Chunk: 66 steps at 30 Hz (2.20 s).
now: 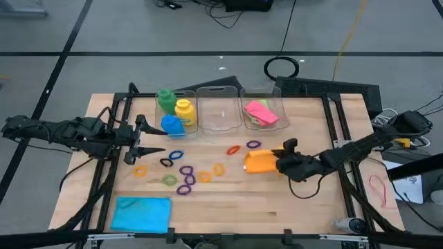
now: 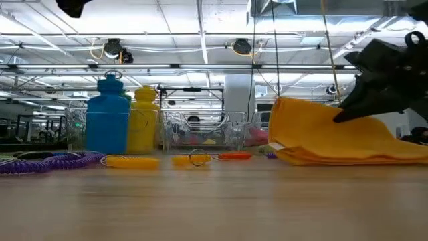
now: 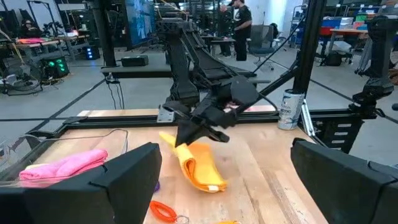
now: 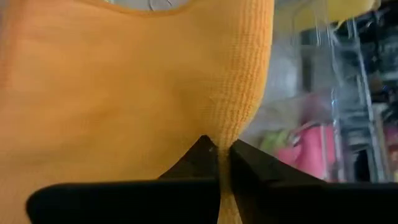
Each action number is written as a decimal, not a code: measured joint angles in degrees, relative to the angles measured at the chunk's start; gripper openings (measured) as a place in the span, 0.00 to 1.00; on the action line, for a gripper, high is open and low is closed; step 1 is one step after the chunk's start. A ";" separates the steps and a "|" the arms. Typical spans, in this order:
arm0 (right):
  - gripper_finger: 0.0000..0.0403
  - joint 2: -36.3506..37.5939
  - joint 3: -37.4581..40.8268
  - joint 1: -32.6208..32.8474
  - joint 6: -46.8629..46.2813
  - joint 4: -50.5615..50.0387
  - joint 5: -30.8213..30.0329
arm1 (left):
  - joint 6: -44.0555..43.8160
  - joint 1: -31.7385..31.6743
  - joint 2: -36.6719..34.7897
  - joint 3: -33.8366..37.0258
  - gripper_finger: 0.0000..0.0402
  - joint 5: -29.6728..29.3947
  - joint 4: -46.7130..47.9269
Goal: Pick & Place Sports Items
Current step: Fold the yellow cloth, then put the yellow cloth into the right transparent bin
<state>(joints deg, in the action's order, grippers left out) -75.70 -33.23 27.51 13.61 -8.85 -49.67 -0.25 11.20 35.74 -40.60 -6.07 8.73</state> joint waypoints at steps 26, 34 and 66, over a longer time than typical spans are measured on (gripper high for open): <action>0.00 0.00 0.00 -1.25 2.24 3.87 33.26 | -0.02 0.00 0.00 0.01 0.74 0.00 0.00; 0.03 0.00 0.90 -5.06 -1.99 4.16 43.74 | 0.00 0.00 -0.02 0.00 0.74 -0.02 0.02; 0.58 13.65 6.61 -9.72 -17.09 22.41 52.90 | -0.02 -0.02 0.00 0.00 0.74 -0.02 0.00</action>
<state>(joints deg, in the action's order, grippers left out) -62.05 -26.63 17.79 -3.48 13.55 3.22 -0.27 11.18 35.74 -40.60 -6.09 8.74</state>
